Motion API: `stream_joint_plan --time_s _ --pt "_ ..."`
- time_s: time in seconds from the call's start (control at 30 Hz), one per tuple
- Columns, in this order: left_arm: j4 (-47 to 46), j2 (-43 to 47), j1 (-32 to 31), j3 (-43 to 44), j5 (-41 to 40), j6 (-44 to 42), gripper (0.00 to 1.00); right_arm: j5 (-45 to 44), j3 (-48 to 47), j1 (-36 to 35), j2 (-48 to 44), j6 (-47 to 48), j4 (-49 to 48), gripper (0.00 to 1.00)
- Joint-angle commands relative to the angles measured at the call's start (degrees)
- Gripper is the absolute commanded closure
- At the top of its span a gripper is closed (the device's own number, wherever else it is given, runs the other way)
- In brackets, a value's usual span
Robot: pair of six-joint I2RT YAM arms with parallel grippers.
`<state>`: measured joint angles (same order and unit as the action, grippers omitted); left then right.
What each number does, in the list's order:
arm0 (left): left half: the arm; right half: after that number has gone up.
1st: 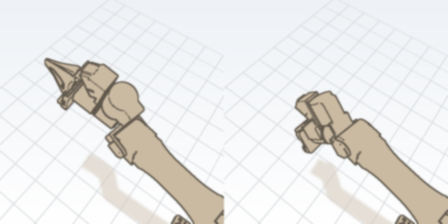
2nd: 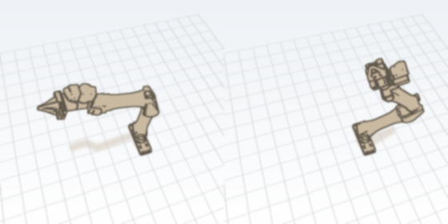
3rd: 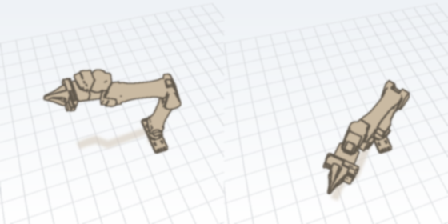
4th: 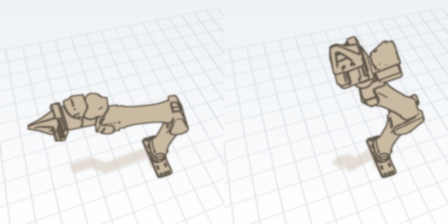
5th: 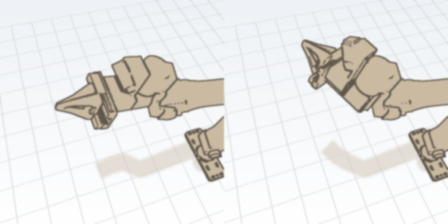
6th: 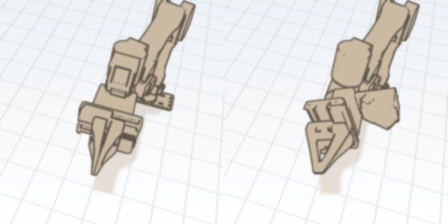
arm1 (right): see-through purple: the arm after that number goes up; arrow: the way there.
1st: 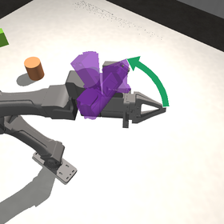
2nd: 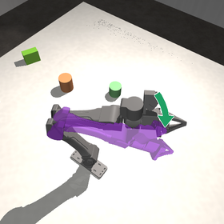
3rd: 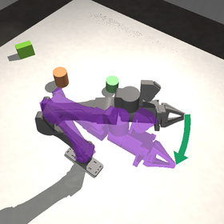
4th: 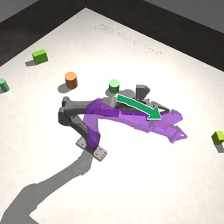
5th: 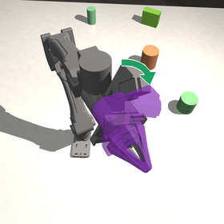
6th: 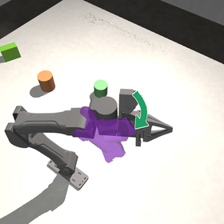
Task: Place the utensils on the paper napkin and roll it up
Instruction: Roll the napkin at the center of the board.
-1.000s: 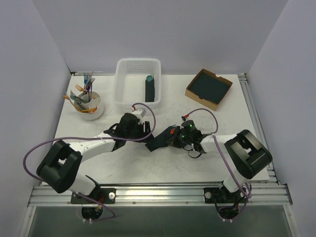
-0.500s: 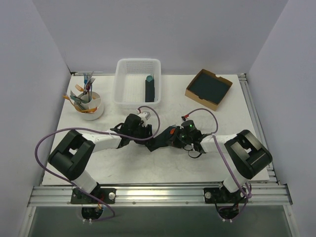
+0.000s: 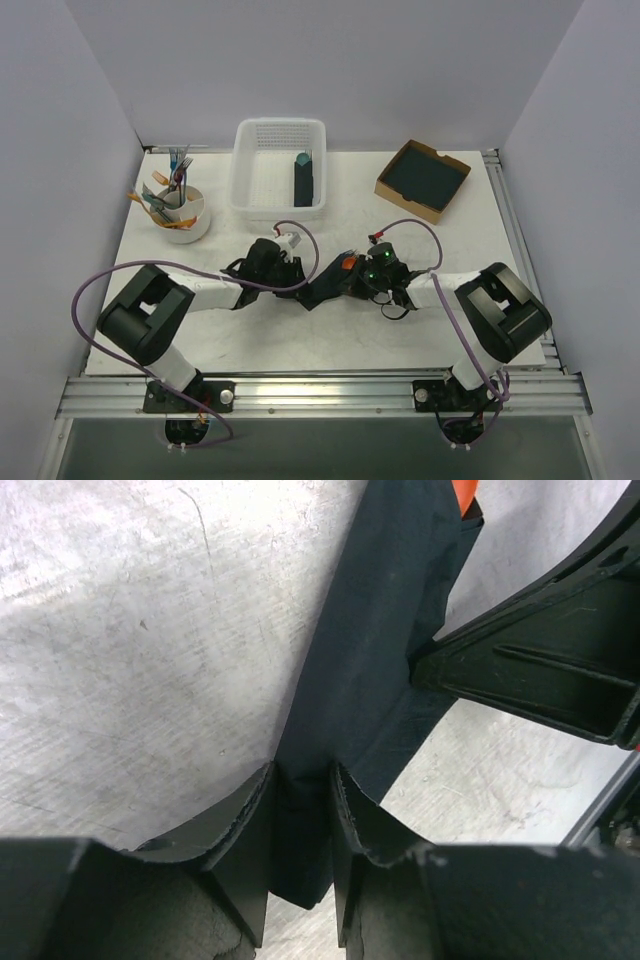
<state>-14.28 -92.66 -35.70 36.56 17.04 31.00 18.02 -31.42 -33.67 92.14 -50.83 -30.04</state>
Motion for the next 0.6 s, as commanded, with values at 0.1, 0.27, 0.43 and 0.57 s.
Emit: stream_joint_plan --time_s 0.1,0.27,0.43,0.57 --pt "0.93 0.46 -0.59 -6.49 0.1 6.69 0.69 -5.63 0.48 1.15 0.94 3.37 7.1 1.0" --pt "0.22 2.13 -2.96 -8.78 -4.2 10.83 0.7 -5.8 0.83 1.5 0.59 4.59 5.52 0.91" --pt "5.14 3.01 -7.27 -7.56 -10.09 13.12 0.69 -5.72 1.01 2.03 -0.03 5.21 4.29 0.71" --pt "4.97 2.22 -7.98 -7.55 -10.89 14.35 0.69 -6.24 0.57 2.12 0.32 5.39 4.47 0.5"
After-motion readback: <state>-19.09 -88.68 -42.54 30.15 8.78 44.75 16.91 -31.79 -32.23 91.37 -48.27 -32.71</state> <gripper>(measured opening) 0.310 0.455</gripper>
